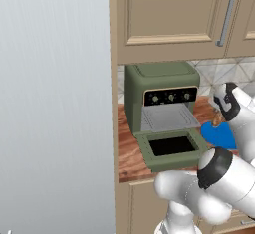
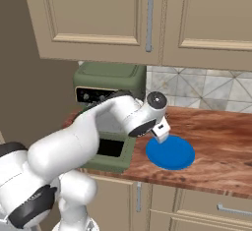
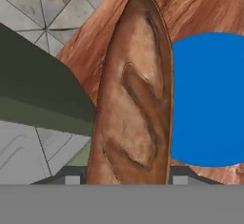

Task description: Pull the toaster oven rack outwards. Pick up the baguette from the plate and place it on the toaster oven rack. Close the toaster oven door fully and set the temperature to the lowest setting.

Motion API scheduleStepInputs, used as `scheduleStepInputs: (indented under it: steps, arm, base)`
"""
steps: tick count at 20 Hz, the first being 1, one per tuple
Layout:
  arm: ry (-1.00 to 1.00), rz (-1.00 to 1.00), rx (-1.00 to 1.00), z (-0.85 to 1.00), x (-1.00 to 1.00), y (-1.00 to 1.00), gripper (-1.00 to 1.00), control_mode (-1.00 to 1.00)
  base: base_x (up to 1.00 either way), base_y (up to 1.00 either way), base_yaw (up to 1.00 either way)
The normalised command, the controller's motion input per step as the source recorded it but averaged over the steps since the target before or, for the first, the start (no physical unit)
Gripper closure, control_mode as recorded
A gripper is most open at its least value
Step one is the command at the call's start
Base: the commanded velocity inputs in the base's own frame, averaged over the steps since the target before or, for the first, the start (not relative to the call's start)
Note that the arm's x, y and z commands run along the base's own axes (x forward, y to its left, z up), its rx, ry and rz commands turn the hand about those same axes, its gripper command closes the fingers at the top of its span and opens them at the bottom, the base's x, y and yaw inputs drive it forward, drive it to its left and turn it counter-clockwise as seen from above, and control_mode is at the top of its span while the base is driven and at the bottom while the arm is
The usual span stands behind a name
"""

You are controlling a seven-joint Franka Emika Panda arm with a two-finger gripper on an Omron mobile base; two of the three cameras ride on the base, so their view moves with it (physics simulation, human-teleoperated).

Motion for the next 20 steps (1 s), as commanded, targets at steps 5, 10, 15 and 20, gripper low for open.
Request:
scheduleStepInputs:
  steps: [5, 10, 15, 20]
  arm:
    - [0.00, -0.14, 0.04, 0.22, 0.00, 1.00, 1.00, -1.00]
    - [0.00, -0.17, 0.18, 0.28, 0.00, 0.87, 1.00, -1.00]
    - [0.02, -0.11, 0.33, 0.10, 0.00, 0.14, 1.00, -1.00]
    - [0.01, 0.00, 0.00, 0.00, 0.06, 0.03, 1.00, -1.00]
  base:
    - [0.00, 0.00, 0.00]
    - [0.00, 0.00, 0.00]
    - [0.00, 0.00, 0.00]
    - [0.00, 0.00, 0.00]
